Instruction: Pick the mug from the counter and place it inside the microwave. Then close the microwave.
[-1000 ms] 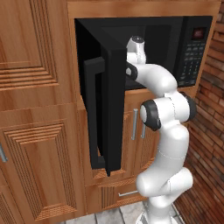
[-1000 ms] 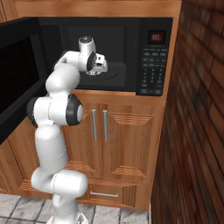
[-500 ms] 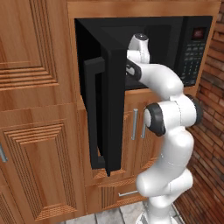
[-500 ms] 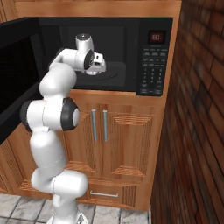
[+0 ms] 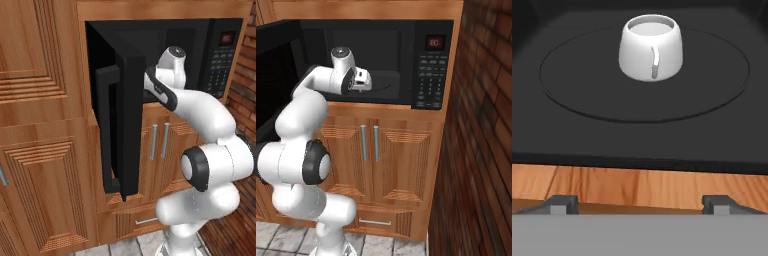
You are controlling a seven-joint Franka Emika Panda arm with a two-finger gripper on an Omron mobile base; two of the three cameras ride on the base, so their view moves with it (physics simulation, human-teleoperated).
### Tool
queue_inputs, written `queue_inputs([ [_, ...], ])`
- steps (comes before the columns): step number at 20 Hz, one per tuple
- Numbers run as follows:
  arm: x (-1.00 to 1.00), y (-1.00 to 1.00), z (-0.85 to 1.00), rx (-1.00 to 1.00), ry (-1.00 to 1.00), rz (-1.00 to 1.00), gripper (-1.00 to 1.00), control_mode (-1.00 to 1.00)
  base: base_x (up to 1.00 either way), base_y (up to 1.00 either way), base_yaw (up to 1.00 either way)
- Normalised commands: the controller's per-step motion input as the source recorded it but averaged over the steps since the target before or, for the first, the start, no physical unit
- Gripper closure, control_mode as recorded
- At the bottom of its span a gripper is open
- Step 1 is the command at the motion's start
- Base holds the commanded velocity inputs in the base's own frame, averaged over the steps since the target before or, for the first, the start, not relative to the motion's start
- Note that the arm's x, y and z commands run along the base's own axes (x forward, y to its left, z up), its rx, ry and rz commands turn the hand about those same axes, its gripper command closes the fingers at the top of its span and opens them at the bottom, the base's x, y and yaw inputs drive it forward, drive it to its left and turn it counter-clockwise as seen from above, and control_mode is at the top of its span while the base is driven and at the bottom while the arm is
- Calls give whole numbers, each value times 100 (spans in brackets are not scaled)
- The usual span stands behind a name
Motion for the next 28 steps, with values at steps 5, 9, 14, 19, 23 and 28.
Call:
queue_inputs([
  [5, -100, 0, 16, 0, -5, 0, -100, -100, 0, 0, 0],
  [9, -100, 0, 32, 0, 0, -1, -100, -100, 0, 0, 0],
  [14, -100, 0, 30, 0, -1, -3, -100, -100, 0, 0, 0],
  [19, -100, 0, 10, 0, -9, -4, -100, -100, 0, 0, 0],
  [23, -100, 0, 10, 0, -14, -3, -100, -100, 0, 0, 0],
  [28, -100, 0, 29, 0, -19, -1, -100, -100, 0, 0, 0],
])
